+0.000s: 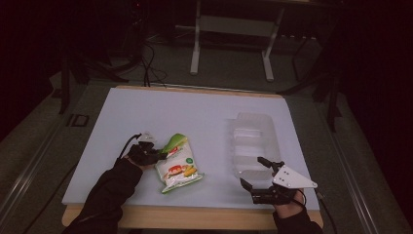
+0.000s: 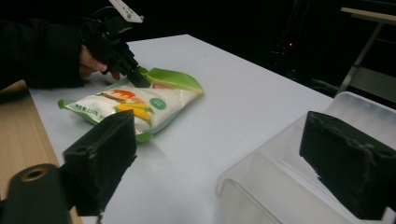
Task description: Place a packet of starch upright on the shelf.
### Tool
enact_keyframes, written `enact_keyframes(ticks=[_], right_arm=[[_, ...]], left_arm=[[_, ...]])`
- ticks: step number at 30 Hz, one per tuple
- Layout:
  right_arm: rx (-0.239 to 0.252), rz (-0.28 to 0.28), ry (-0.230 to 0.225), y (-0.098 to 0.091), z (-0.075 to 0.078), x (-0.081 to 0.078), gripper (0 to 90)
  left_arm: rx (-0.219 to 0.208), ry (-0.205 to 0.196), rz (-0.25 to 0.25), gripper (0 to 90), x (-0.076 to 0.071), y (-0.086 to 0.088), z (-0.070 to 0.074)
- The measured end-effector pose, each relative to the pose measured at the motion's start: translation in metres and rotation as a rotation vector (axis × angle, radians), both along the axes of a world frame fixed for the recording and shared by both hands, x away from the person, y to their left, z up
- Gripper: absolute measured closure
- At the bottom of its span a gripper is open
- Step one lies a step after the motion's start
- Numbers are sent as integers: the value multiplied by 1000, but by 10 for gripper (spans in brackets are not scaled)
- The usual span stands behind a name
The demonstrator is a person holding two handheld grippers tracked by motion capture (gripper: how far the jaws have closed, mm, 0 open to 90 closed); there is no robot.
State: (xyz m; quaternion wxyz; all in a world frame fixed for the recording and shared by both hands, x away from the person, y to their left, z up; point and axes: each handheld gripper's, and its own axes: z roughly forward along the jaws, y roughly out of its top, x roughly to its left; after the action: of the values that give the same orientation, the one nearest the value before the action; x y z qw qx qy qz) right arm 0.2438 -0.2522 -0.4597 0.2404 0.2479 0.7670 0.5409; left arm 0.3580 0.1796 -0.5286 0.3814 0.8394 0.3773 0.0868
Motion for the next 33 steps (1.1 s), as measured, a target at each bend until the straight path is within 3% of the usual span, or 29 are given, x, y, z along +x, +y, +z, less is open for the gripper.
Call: enact_keyframes(ticks=[8, 10, 17, 21, 24, 28, 30, 33], right_arm=[[7, -13, 6, -3, 2, 2, 132], [37, -27, 26, -4, 4, 3, 133], [36, -43, 19, -5, 7, 3, 131], [42, -19, 1, -6, 8, 5, 127], [26, -14, -38, -5, 11, 3, 122], [9, -60, -32, -7, 16, 3, 113], [48, -65, -10, -9, 19, 2, 111], [50, -87, -16, -9, 22, 2, 109]], left_arm=[[-14, -30, 11, 815, -4, 0, 10], [-16, -50, 3, 817, -8, 0, 20], [-30, -88, -16, 823, -16, -2, 40], [-42, -106, -23, 824, -22, -5, 49], [-40, -127, -39, 824, -27, -8, 57], [-47, -150, -55, 825, -31, -12, 65], [-45, -156, -60, 825, -33, -15, 68], [-42, -163, -66, 826, -34, -15, 70]])
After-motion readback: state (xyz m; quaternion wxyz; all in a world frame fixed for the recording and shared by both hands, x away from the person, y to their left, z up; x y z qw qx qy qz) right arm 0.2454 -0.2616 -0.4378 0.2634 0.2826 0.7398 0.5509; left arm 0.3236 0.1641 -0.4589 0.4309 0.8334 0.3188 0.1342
